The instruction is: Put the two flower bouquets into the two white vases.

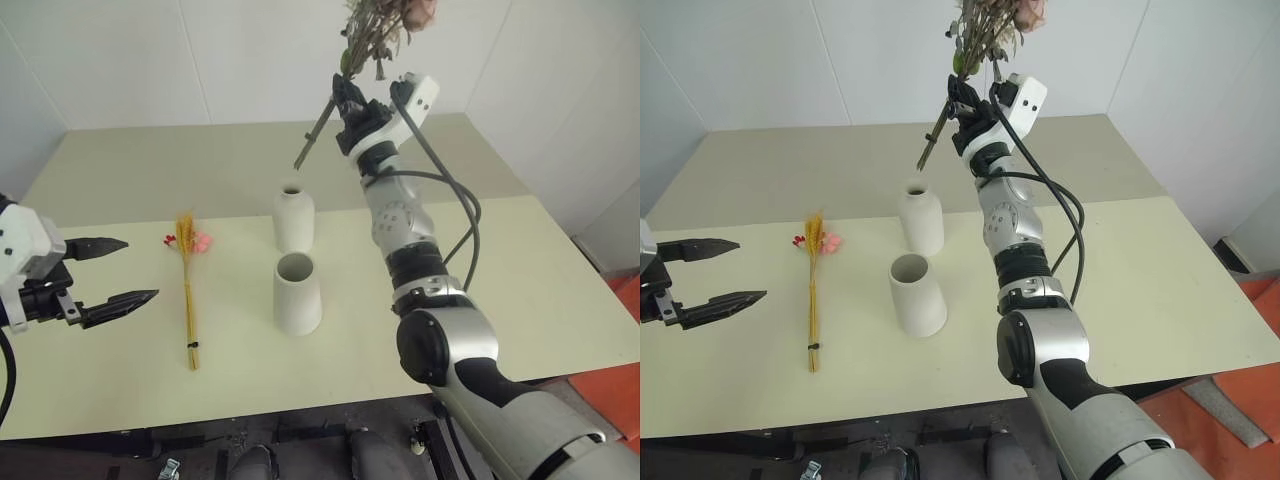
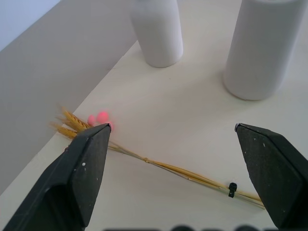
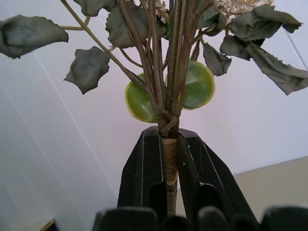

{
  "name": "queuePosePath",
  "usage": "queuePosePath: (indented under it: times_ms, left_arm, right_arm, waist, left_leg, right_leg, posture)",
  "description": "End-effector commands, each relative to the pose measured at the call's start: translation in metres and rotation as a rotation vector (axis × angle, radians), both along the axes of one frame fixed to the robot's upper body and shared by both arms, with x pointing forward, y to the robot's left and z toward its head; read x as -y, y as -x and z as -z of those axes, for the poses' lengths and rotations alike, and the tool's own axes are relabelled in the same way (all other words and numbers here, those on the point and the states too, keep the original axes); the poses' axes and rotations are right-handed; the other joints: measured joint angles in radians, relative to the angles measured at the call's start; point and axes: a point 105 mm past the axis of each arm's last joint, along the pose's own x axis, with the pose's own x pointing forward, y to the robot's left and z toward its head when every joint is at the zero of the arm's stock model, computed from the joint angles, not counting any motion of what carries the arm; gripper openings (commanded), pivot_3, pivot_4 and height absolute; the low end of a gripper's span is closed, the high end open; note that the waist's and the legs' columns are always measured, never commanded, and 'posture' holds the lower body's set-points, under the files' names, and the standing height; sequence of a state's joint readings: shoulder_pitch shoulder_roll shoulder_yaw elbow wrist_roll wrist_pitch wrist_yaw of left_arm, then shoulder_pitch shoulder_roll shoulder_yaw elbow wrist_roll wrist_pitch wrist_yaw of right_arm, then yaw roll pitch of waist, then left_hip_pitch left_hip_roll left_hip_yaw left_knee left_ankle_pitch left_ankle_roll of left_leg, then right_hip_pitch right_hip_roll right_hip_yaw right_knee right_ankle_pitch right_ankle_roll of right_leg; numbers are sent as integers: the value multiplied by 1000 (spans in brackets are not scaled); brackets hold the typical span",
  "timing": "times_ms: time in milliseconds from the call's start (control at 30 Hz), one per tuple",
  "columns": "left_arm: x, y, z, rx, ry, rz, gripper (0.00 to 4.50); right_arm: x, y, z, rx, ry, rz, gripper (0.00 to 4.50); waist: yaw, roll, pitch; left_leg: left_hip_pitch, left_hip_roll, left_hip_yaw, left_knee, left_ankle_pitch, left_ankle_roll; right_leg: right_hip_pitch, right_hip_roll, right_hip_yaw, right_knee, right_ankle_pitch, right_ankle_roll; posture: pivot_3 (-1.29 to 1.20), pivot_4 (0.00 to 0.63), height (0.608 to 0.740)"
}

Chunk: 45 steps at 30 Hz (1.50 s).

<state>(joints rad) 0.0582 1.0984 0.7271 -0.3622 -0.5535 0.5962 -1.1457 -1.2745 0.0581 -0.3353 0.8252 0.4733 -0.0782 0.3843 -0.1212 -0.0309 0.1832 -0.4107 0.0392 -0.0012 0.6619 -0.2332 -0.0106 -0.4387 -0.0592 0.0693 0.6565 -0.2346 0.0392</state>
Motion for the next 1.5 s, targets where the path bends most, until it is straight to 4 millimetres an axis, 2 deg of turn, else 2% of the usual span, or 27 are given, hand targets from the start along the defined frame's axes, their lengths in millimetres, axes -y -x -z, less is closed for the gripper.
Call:
queuePosePath:
  times_ms: [33, 400, 900, 1200, 1333, 1500]
  left_arm:
    - [0, 3, -9, 40, -18, -14, 4500]
    - [3, 1, -10, 51, -20, -14, 4500]
    - [4, 1, -9, 68, -14, -19, 4500]
    - [3, 3, -10, 75, -17, -26, 4500]
    - [3, 3, -11, 75, -18, -26, 4500]
    - [2, 2, -10, 76, -18, -24, 4500]
  right_arm:
    - [-6, 12, -15, 83, 32, -22, 188]
    - [-23, 22, -2, 136, 140, -42, 188]
    - [-49, 22, 21, 189, 284, -48, 188]
    - [-54, 23, 26, 223, 339, -36, 188]
    - [-54, 19, 28, 171, 320, -70, 188]
    - [-53, 22, 29, 197, 336, -87, 1846]
  waist:
    - [0, 0, 0]
    - [-1, 0, 0]
    - [-2, 0, 0]
    - [-2, 0, 0]
    - [-2, 0, 0]
    - [-2, 0, 0]
  left_leg:
    - [0, 0, 0, 0, 0, 0]
    - [1, 0, 0, 0, 0, 0]
    - [1, 0, 0, 0, 0, 0]
    - [1, 0, 0, -1, 0, 0]
    - [1, 0, 0, -1, 0, 0]
    - [1, 0, 0, -1, 0, 0]
  right_leg:
    - [0, 0, 0, 0, 0, 0]
    - [0, 0, 0, 0, 0, 0]
    - [0, 0, 0, 0, 0, 0]
    - [0, 0, 0, 0, 0, 0]
    - [0, 0, 0, 0, 0, 0]
    - [0, 0, 0, 0, 0, 0]
  posture:
    - [0, 150, 740]
    - [0, 150, 740]
    - [0, 150, 740]
    - [0, 150, 740]
    - [0, 150, 740]
    - [0, 150, 740]
